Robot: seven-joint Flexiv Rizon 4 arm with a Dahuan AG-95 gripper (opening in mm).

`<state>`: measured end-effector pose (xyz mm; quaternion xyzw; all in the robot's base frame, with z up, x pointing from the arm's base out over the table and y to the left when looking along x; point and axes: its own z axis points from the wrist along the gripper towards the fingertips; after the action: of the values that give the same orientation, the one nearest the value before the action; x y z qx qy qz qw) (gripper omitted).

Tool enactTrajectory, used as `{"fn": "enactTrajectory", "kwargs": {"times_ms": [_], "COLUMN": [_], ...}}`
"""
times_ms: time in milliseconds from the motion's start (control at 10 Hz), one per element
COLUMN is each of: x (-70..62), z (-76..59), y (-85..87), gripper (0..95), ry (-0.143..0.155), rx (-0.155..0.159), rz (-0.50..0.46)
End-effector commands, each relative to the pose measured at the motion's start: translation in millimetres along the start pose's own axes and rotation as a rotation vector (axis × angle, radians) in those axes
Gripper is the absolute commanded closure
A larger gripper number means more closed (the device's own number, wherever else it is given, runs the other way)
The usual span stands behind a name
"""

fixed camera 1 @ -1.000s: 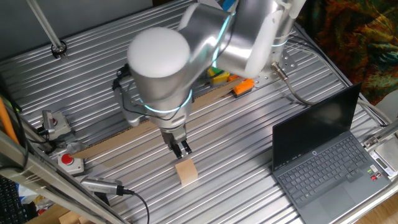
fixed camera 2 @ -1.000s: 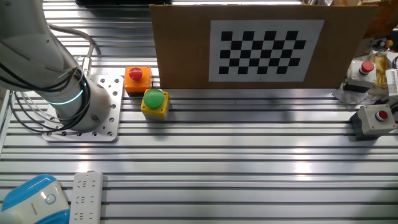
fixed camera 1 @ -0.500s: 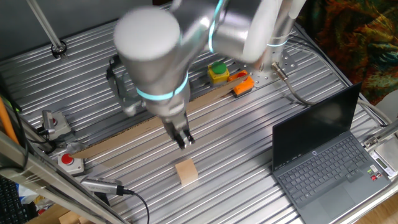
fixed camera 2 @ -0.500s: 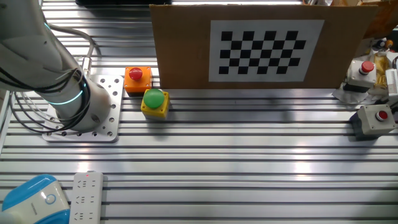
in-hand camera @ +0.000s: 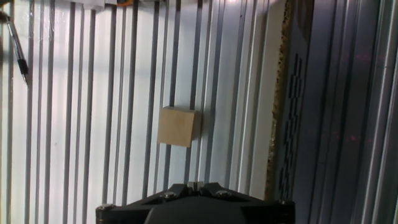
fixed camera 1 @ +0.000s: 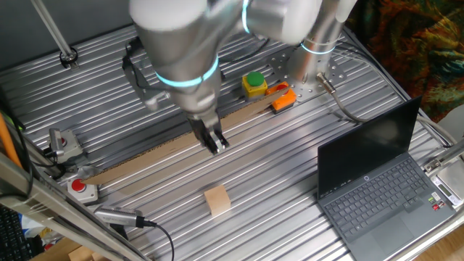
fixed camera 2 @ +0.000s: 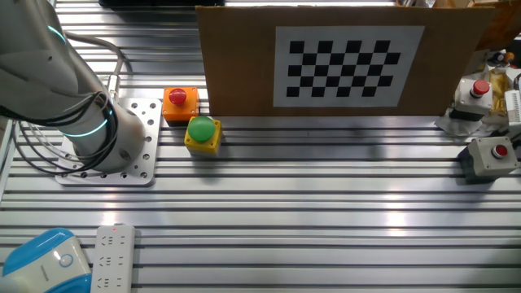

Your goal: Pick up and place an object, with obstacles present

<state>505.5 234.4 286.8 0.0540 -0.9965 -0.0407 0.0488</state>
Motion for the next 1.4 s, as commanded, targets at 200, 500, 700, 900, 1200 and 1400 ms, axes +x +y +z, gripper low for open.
{"fn": "enactTrajectory", "kwargs": {"times_ms": [200,500,700,900,1200,1400], "x": [4.8,9.4,6.8,5.0,5.3,5.3], "z": [-5.8,-8.4,-5.5,-3.9,-4.5,-4.5], "y": [-17.2,-37.6,-38.9,-39.7,-39.5,-39.5], "gripper": [95.0,95.0,95.0,95.0,95.0,95.0], "ry": [0.006,0.016,0.015,0.016,0.023,0.022], "rx": [-0.014,-0.012,-0.012,-0.013,-0.013,-0.017], "rz": [-0.032,-0.066,-0.068,-0.072,-0.071,-0.058]}}
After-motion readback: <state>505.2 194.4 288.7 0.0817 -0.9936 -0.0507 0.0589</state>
